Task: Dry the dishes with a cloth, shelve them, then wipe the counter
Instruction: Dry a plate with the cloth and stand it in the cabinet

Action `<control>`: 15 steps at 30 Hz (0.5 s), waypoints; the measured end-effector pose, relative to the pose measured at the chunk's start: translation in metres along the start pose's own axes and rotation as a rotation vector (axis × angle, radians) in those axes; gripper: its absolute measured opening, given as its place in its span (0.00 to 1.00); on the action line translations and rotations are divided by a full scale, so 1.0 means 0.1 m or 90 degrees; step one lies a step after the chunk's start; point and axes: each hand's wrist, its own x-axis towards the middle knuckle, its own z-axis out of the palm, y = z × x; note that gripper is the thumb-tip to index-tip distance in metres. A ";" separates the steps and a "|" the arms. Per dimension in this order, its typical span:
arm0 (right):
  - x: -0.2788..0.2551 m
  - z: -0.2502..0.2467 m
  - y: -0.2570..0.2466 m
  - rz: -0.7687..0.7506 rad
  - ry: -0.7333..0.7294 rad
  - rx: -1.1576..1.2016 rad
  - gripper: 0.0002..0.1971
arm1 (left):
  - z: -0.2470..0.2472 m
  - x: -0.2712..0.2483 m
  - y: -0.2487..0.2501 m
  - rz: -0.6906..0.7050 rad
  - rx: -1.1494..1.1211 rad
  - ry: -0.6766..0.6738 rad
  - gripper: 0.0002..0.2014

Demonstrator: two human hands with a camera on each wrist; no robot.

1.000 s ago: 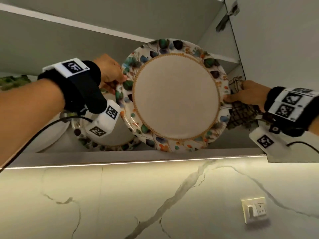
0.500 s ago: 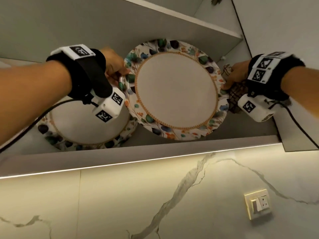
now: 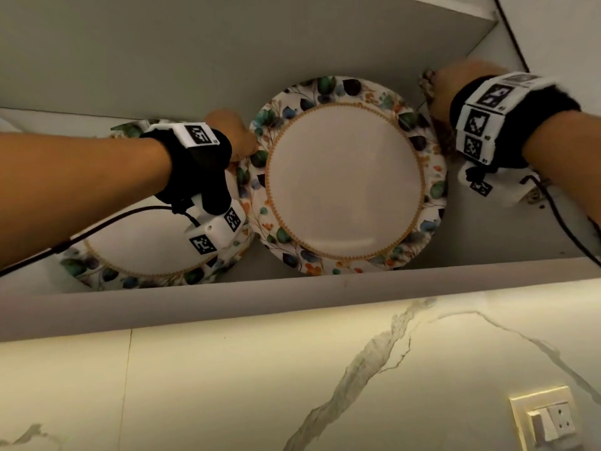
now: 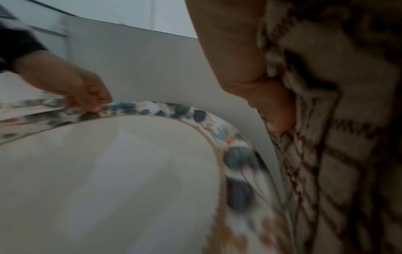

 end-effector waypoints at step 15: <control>-0.22 0.57 -0.89 -0.387 -0.120 -0.080 0.15 | 0.44 0.27 0.05 0.005 0.174 -0.054 0.12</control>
